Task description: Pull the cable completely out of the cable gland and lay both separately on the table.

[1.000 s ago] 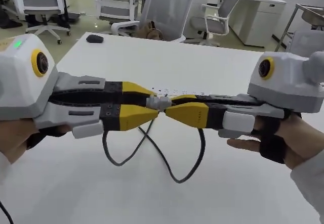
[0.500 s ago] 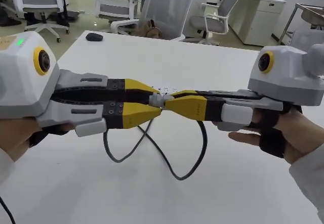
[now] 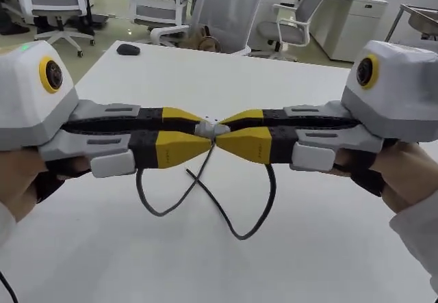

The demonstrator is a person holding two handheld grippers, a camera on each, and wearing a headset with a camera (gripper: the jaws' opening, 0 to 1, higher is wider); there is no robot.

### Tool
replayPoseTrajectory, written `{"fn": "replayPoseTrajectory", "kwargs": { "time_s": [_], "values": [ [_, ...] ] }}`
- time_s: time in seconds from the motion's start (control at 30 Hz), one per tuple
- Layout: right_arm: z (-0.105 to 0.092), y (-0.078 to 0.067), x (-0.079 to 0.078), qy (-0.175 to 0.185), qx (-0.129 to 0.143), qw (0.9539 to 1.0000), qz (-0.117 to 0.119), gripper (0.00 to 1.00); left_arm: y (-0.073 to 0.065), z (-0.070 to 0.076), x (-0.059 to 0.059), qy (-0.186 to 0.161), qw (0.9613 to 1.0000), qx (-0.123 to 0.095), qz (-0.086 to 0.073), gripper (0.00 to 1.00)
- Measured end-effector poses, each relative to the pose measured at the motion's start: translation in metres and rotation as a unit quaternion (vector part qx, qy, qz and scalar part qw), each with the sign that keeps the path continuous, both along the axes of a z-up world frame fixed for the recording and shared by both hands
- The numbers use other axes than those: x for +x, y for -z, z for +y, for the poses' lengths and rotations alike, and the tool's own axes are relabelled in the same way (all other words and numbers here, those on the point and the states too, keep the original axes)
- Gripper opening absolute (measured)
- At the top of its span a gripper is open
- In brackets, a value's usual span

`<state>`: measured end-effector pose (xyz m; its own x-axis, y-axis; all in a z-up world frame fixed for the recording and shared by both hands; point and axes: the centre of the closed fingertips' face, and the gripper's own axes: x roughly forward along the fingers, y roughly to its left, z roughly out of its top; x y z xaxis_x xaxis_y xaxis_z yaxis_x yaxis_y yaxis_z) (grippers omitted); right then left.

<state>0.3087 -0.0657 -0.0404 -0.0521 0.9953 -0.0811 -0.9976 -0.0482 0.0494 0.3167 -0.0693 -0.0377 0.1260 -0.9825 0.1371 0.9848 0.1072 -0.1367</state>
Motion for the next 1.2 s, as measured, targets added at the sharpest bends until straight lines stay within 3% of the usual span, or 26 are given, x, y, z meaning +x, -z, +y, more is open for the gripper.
{"fn": "replayPoseTrajectory", "kwargs": {
  "time_s": [0.07,0.1,0.13,0.17,0.2,0.5,0.63,0.73,0.87,0.97,1.1,1.2],
  "values": [
    [0.000,0.002,-0.001,-0.001,-0.003,0.9997,-0.025,0.09,0.003,0.000,0.002,0.002,0.9999,0.002,0.017,0.14],
    [0.000,0.003,0.000,0.000,-0.004,0.9986,-0.052,0.09,0.004,0.001,0.003,0.001,0.9997,0.002,0.025,0.14],
    [0.000,0.003,0.000,0.001,-0.004,0.9983,-0.058,0.09,0.005,0.001,0.004,0.001,0.9995,0.003,0.031,0.14],
    [0.001,0.004,-0.001,-0.002,-0.004,0.9974,-0.072,0.09,0.006,0.002,0.003,0.007,0.9987,0.000,0.050,0.14],
    [0.002,0.003,-0.001,-0.001,0.000,0.9953,-0.097,0.09,0.006,0.002,0.003,0.008,0.9984,-0.004,0.056,0.14],
    [0.001,0.012,-0.004,-0.003,-0.001,0.9841,-0.178,0.10,0.014,0.001,0.005,0.010,0.9963,0.007,0.085,0.15],
    [0.000,0.015,0.000,0.002,0.000,0.9861,-0.166,0.10,0.018,0.000,0.006,0.003,0.9971,0.014,0.075,0.15],
    [-0.001,0.020,0.007,0.018,0.005,0.9921,-0.124,0.11,0.021,0.000,0.010,-0.010,0.9977,0.015,0.065,0.15],
    [-0.005,0.024,0.012,0.042,0.013,0.9921,-0.118,0.16,0.026,0.005,0.010,-0.026,0.9986,0.019,0.042,0.15],
    [-0.010,0.032,0.016,0.058,0.008,0.9952,-0.078,0.23,0.031,0.007,0.008,-0.036,0.9985,0.034,0.021,0.15],
    [-0.012,0.040,0.010,0.049,0.006,0.9962,-0.072,0.17,0.040,0.005,0.002,-0.040,0.9981,0.047,0.004,0.15],
    [-0.011,0.043,0.006,0.046,0.012,0.9970,-0.061,0.15,0.045,0.006,0.000,-0.051,0.9977,0.043,-0.009,0.16]
  ]
}}
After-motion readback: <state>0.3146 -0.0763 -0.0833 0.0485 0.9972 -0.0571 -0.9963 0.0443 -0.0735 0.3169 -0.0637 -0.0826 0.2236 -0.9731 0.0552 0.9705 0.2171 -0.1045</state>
